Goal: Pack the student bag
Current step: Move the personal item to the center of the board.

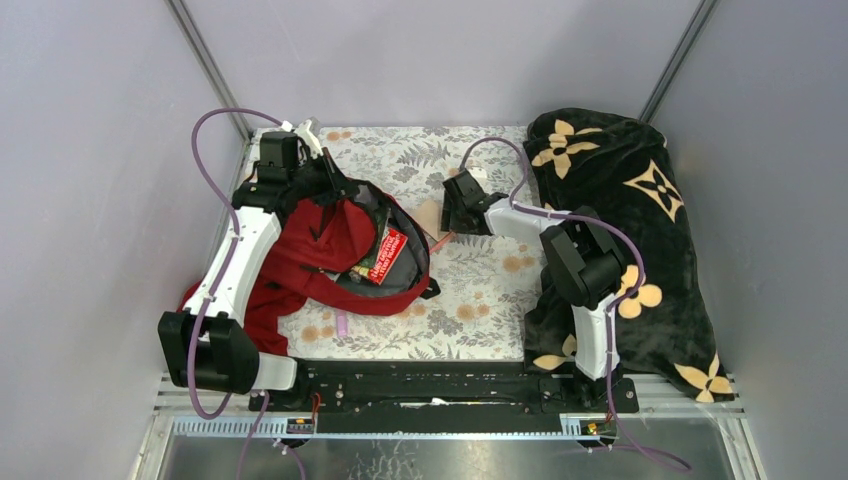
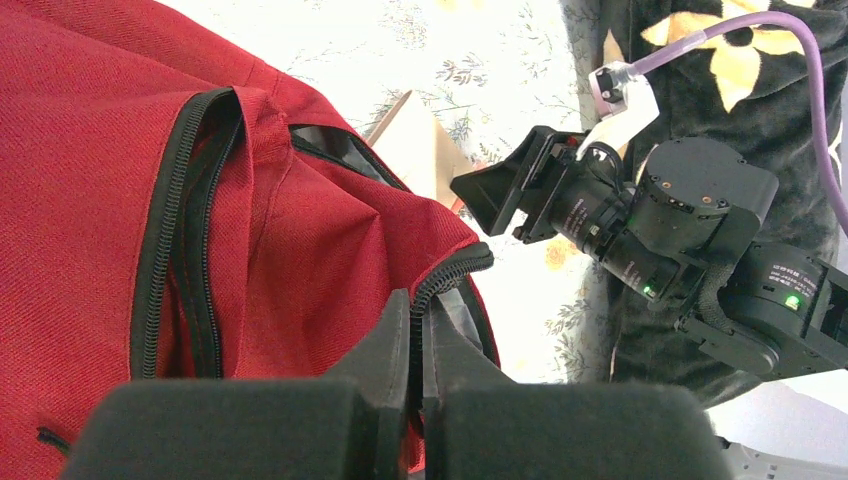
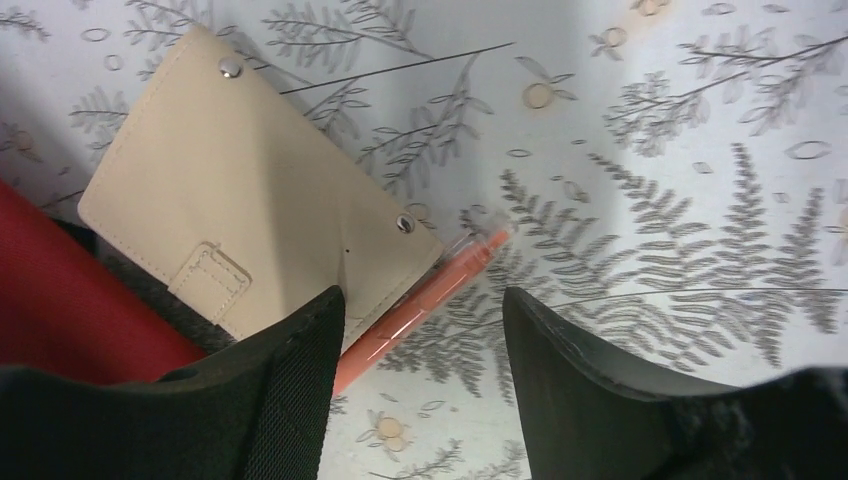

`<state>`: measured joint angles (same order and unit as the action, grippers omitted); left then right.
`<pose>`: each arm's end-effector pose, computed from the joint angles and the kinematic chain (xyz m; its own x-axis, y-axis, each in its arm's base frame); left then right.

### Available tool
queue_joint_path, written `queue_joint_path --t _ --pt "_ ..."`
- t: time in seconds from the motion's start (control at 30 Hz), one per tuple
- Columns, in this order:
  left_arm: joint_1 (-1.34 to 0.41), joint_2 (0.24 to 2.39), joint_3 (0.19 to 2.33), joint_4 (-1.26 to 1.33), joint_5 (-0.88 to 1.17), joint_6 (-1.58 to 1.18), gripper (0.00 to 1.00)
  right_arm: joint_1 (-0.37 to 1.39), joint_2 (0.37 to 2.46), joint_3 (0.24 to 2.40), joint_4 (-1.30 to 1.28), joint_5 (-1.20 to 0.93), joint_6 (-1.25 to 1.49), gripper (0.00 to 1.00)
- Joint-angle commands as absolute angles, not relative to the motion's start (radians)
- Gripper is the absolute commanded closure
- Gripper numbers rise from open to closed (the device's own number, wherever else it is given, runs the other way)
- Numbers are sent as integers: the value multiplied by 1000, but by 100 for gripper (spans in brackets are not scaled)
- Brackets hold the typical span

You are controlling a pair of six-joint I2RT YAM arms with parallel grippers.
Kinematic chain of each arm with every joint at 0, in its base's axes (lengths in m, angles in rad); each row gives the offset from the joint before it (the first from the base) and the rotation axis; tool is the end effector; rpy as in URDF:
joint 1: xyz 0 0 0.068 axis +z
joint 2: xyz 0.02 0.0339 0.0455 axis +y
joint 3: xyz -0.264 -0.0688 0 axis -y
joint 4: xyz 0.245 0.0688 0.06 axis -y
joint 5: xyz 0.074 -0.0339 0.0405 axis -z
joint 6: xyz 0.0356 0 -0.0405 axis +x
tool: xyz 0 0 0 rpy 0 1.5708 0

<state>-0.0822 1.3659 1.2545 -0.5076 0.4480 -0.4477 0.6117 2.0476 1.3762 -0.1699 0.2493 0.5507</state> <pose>0.3006 -0.0402 0.3428 -0.7055 -0.3334 -0.6254 0.1333 0.8043 -0.5791 0.3674 0.2470 0.1617 -0.7409 0.0997 -0.6642 -0.0401 0.9806 0.1920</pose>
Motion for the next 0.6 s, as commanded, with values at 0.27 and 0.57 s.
queue_joint_path --t 0.27,0.57 --pt "-77 1368 1256 -489 449 -424 100 517 1943 1339 -330 263 406 22" --pt "-77 1343 1251 -490 465 -430 100 517 1818 1270 -307 156 542 10"
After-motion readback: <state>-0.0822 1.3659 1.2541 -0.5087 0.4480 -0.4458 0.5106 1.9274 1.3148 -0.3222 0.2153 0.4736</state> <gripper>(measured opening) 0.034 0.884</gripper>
